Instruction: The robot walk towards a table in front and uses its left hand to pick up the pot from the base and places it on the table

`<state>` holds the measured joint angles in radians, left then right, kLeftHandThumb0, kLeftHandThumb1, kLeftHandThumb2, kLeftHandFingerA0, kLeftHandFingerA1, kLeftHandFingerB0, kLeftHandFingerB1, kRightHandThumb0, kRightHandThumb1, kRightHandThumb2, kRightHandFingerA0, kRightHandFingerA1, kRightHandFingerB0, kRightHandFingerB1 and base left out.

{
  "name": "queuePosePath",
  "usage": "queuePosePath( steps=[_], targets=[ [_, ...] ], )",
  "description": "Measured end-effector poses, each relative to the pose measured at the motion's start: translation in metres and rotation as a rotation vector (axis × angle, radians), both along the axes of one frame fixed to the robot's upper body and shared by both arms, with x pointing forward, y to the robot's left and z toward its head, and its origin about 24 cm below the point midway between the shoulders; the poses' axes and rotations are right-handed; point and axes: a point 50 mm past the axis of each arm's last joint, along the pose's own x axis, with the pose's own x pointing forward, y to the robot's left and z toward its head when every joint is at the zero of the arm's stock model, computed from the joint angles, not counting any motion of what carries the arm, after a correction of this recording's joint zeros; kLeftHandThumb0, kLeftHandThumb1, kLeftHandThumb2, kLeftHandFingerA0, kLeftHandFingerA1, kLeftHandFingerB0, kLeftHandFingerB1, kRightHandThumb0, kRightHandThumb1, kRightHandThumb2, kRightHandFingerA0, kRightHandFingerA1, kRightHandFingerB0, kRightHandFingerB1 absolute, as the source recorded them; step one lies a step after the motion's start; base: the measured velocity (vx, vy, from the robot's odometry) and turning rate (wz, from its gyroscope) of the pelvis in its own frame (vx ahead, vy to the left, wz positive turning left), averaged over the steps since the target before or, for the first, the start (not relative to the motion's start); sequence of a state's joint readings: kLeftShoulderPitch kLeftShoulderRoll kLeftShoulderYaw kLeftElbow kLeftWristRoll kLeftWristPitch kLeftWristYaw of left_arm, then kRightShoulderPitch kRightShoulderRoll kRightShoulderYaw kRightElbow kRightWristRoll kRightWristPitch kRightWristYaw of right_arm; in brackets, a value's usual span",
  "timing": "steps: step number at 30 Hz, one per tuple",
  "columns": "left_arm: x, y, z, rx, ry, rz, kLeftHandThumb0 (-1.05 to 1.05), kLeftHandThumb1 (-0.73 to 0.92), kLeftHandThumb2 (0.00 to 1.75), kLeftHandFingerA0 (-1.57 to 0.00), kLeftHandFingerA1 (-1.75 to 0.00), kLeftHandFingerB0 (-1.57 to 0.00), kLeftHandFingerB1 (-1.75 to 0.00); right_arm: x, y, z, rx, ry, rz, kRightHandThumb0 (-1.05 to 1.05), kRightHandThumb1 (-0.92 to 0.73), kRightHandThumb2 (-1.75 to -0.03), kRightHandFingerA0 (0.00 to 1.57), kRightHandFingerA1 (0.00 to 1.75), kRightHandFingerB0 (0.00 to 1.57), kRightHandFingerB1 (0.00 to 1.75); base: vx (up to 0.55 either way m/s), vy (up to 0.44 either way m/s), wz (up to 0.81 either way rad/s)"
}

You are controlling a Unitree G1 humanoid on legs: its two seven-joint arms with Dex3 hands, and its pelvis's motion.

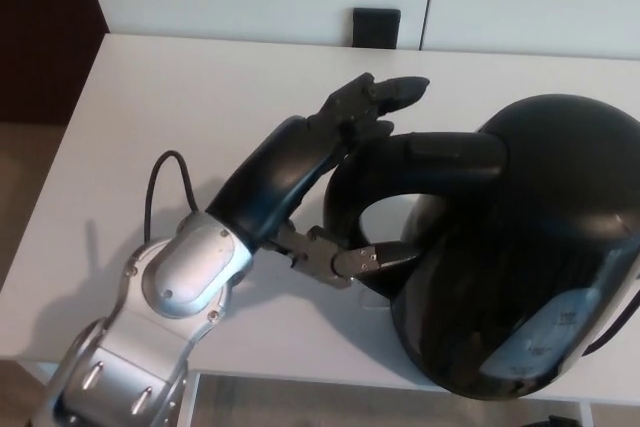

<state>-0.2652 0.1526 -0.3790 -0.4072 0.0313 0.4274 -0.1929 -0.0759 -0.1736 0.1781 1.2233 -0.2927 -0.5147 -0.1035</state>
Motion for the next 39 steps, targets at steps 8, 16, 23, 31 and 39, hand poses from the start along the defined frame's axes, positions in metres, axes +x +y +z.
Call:
queuePosePath(
  steps=[8,16,23,31,39],
  targets=[
    [0.002,-0.007,0.002,-0.049,0.054,0.037,-0.23,0.69,0.61,-0.76,-0.47,-0.48,-0.37,0.001,0.002,0.0,-0.005,-0.001,0.016,-0.54,-0.46,-0.8,0.76,0.59,0.57,0.53,0.0,0.0,0.0],
    [0.003,-0.01,0.002,-0.042,0.042,0.081,-0.09,0.81,0.64,-1.15,-1.18,-0.92,-0.76,0.002,0.003,0.0,-0.009,-0.004,0.026,-0.49,-0.56,-0.58,0.78,0.47,0.67,0.4,0.0,0.0,0.0],
    [0.004,-0.01,0.002,-0.075,0.052,0.129,-0.09,0.81,0.67,-1.1,-1.21,-0.82,-0.94,0.004,0.004,0.001,-0.011,-0.009,0.039,-0.49,-0.57,-0.59,0.79,0.48,0.68,0.4,0.0,0.0,0.0],
    [0.005,-0.007,0.0,-0.179,0.118,0.157,-0.1,0.8,0.7,-0.96,-1.35,-0.8,-0.99,0.004,0.006,0.001,-0.02,-0.005,0.063,-0.49,-0.57,-0.59,0.79,0.46,0.68,0.4,0.0,0.0,0.0],
    [0.01,0.001,-0.001,-0.393,0.287,0.221,-0.09,0.77,0.68,-0.88,-1.44,-0.78,-0.96,0.004,0.008,0.0,-0.024,-0.003,0.073,-0.5,-0.58,-0.59,0.81,0.5,0.7,0.41,0.0,0.0,0.0]
  ],
)
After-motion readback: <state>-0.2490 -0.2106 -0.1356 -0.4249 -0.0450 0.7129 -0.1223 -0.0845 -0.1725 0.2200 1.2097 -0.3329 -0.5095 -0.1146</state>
